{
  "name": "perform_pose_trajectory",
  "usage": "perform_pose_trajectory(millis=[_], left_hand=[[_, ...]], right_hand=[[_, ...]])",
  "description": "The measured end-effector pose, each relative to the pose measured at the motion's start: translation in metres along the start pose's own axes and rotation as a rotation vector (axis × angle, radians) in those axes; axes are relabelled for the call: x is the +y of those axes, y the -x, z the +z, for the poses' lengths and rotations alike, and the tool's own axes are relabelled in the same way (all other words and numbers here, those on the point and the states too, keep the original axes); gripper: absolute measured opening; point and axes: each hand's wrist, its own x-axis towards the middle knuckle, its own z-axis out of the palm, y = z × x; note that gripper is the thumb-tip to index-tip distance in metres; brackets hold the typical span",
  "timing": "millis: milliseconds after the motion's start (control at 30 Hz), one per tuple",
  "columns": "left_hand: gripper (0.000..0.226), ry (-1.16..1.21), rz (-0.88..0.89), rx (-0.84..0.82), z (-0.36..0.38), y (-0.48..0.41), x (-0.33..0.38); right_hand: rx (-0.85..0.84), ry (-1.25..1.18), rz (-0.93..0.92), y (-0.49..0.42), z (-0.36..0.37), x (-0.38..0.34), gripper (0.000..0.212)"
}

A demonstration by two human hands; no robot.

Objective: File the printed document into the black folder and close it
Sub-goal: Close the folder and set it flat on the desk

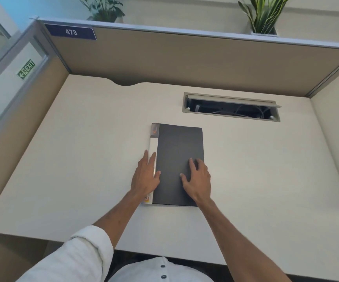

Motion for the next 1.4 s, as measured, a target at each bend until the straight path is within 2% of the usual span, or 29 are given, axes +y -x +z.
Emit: perform_pose_trajectory(millis=[133,233,300,400,833,1400], left_hand=[[0.092,0.029,-0.114,0.002,-0.001,-0.003,0.001],[0.089,-0.205,0.119,0.058,0.000,-0.008,-0.009],[0.082,-0.350,0.264,-0.003,0.000,-0.013,-0.016],[0.078,-0.420,0.295,-0.100,-0.002,-0.019,-0.026],[0.086,-0.361,0.190,-0.079,-0.057,-0.084,-0.065],[0.084,-0.350,0.239,-0.061,-0.099,-0.212,-0.066]], right_hand=[[-0.016,0.040,-0.002,-0.006,0.007,-0.010,0.085],[-0.039,0.049,-0.022,-0.011,0.011,-0.014,0.085],[-0.044,0.058,-0.042,-0.015,0.013,-0.018,0.085],[-0.055,0.080,-0.068,-0.023,0.016,-0.028,0.085],[-0.089,0.092,-0.120,-0.091,0.019,-0.095,0.086],[-0.039,0.073,-0.056,-0.204,0.010,-0.143,0.087]])
